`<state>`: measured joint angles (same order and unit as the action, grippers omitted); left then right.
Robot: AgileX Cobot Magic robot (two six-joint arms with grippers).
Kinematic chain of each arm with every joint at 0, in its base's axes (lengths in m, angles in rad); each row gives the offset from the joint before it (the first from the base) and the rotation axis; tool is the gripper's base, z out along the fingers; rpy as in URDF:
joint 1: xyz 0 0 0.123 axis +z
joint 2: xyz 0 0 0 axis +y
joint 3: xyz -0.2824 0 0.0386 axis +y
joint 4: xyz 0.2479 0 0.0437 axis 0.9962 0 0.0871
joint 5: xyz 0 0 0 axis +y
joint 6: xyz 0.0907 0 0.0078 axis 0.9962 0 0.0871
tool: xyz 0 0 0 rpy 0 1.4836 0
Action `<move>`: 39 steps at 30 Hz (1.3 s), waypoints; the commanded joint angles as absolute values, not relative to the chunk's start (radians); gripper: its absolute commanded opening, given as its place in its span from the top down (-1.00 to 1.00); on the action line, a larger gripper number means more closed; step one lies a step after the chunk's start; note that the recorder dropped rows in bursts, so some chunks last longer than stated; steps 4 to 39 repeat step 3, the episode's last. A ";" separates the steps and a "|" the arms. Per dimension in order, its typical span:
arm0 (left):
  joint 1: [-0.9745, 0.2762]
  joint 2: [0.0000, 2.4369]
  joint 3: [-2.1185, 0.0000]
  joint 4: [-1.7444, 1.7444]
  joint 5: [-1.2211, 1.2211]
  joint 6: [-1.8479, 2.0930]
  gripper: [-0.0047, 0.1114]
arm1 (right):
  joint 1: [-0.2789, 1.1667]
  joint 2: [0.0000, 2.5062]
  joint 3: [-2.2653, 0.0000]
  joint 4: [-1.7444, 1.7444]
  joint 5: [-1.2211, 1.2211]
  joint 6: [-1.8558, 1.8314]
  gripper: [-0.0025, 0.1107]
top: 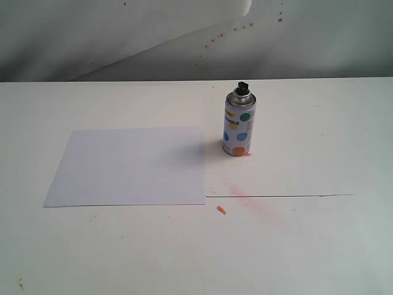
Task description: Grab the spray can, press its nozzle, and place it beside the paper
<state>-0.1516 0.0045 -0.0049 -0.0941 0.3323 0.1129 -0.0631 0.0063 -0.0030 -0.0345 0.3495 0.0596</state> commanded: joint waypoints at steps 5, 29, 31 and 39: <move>-0.150 0.000 0.000 -0.094 0.318 0.108 0.92 | -0.070 0.000 0.000 -0.040 0.350 0.056 0.96; -0.150 0.000 0.000 -0.094 0.318 0.108 0.92 | -0.070 0.000 0.000 -0.040 0.350 0.056 0.96; -0.150 0.000 0.000 -0.094 0.318 0.108 0.92 | -0.070 0.000 0.000 -0.040 0.350 0.056 0.96; -0.150 0.000 0.000 -0.094 0.318 0.108 0.92 | -0.070 0.000 0.000 -0.040 0.350 0.056 0.96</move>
